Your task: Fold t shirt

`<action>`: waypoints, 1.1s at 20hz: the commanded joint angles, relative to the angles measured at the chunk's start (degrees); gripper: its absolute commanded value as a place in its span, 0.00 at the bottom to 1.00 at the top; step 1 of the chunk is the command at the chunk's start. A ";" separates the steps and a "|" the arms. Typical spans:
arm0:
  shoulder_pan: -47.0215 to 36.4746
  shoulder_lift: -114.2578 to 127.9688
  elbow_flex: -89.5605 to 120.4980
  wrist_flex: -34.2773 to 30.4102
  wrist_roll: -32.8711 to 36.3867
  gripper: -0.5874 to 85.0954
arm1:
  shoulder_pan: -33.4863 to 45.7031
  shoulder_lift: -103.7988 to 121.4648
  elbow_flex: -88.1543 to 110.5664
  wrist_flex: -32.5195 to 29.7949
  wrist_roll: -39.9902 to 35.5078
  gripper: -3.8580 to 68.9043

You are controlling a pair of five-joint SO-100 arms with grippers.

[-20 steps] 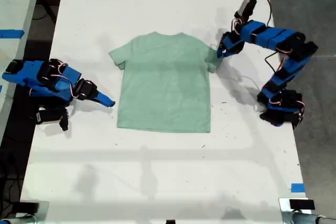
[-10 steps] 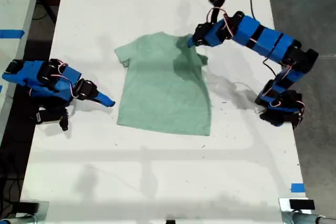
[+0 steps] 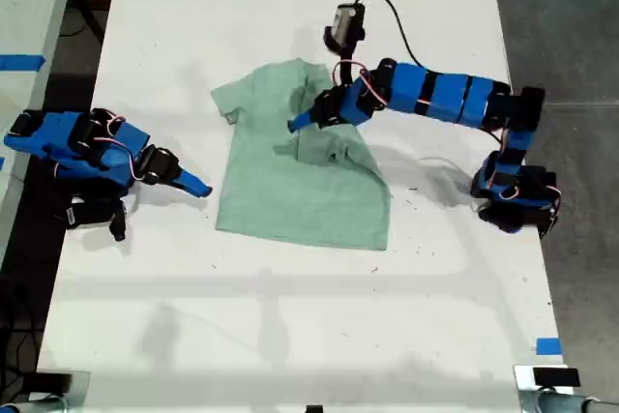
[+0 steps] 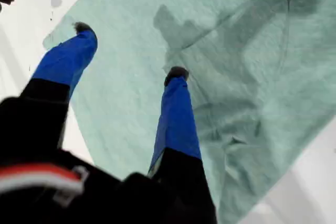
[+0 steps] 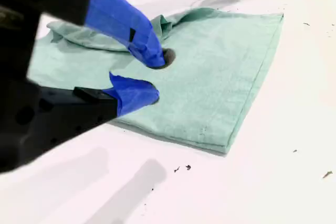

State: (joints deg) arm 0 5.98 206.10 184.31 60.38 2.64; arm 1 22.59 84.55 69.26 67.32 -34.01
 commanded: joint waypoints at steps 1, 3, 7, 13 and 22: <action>-0.26 0.35 0.44 -0.26 0.35 0.09 | 3.78 21.97 12.04 1.76 1.76 0.05; -0.26 0.35 0.44 -0.26 0.35 0.09 | 4.39 39.81 32.87 -0.44 4.04 0.05; -0.26 0.35 0.44 -0.26 0.35 0.09 | -2.11 83.94 84.11 -10.90 13.27 0.05; -0.18 0.35 0.44 -0.26 0.35 0.09 | -5.98 116.28 108.37 1.05 18.98 0.05; -0.26 0.35 0.44 -0.26 0.35 0.09 | -5.54 116.28 108.90 6.68 27.51 0.05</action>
State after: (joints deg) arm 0 5.98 206.10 184.31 60.38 2.64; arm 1 16.88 199.95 174.90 73.48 -8.61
